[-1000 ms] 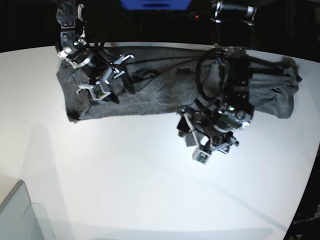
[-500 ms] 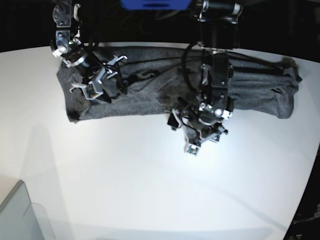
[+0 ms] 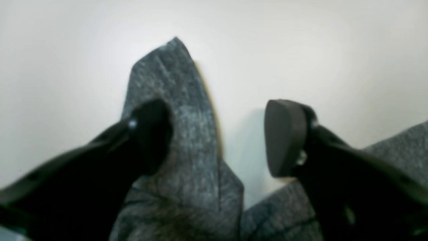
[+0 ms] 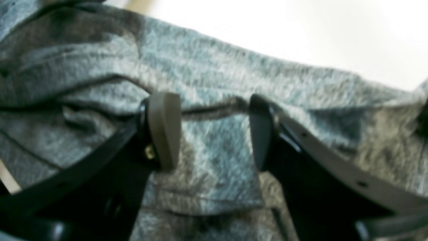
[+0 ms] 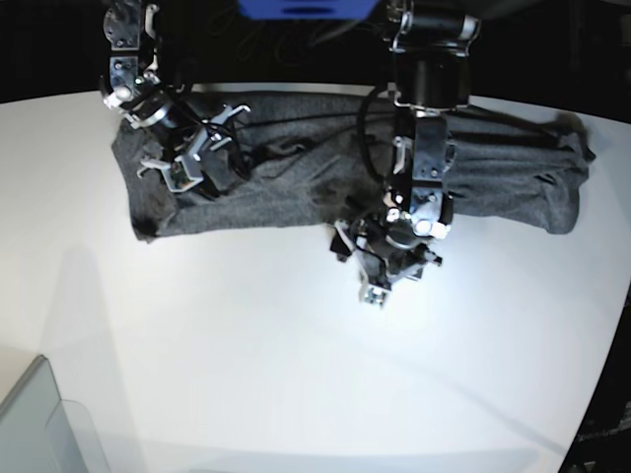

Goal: Layout the t-shirt on the table in an organized manner, then fold the t-shirt properly
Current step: 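Press and tuck the sleeve onto the shirt with the left gripper, then grasp the shirt ends with both grippers and straighten the folded strip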

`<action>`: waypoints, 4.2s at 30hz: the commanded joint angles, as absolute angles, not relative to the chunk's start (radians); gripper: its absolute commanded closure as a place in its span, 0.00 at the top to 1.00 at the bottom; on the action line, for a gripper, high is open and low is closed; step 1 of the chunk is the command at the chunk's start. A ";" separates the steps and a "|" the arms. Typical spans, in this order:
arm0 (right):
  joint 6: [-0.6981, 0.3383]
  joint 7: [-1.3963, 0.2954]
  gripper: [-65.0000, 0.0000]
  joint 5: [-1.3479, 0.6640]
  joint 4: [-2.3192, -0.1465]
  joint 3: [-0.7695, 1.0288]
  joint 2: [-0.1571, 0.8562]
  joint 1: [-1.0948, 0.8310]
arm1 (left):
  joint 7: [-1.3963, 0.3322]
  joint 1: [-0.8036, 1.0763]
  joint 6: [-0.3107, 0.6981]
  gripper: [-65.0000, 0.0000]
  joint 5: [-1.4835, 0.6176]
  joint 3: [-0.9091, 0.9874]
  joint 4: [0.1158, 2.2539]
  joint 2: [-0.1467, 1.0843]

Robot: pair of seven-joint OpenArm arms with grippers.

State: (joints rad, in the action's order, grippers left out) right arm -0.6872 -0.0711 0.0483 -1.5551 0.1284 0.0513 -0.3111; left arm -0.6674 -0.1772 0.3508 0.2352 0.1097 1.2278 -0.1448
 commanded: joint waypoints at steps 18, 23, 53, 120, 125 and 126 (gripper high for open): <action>-0.698 -0.042 0.51 0.035 -1.569 0.159 0.056 -0.308 | -0.685 -0.185 0.361 0.00 0.226 0.278 1.514 -0.157; -0.698 -0.042 0.51 0.035 -1.572 0.159 0.056 -0.306 | -0.796 -0.159 0.375 0.00 0.223 0.418 1.659 -0.148; -0.698 -0.042 0.51 0.033 -1.567 0.159 0.050 -0.317 | -0.885 0.018 0.559 0.01 -0.062 0.889 1.681 0.097; -0.698 -0.042 0.71 0.033 -1.567 0.407 -0.036 -0.294 | -0.872 0.025 0.562 0.80 -0.208 0.990 1.308 0.163; -0.698 -0.042 0.71 0.033 -1.570 0.407 -0.036 -0.295 | -0.769 0.079 0.562 0.65 -0.214 0.926 1.305 0.163; -0.698 -0.042 0.71 0.033 -1.570 0.407 -0.036 -0.295 | -0.743 0.090 0.562 0.57 -0.214 0.914 1.305 0.163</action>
State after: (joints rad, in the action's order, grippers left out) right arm -0.6876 -0.0696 0.0483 -1.5532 0.4065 -0.0414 -0.2977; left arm -0.6949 0.0883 0.5579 -0.2264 0.9157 1.3060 0.1608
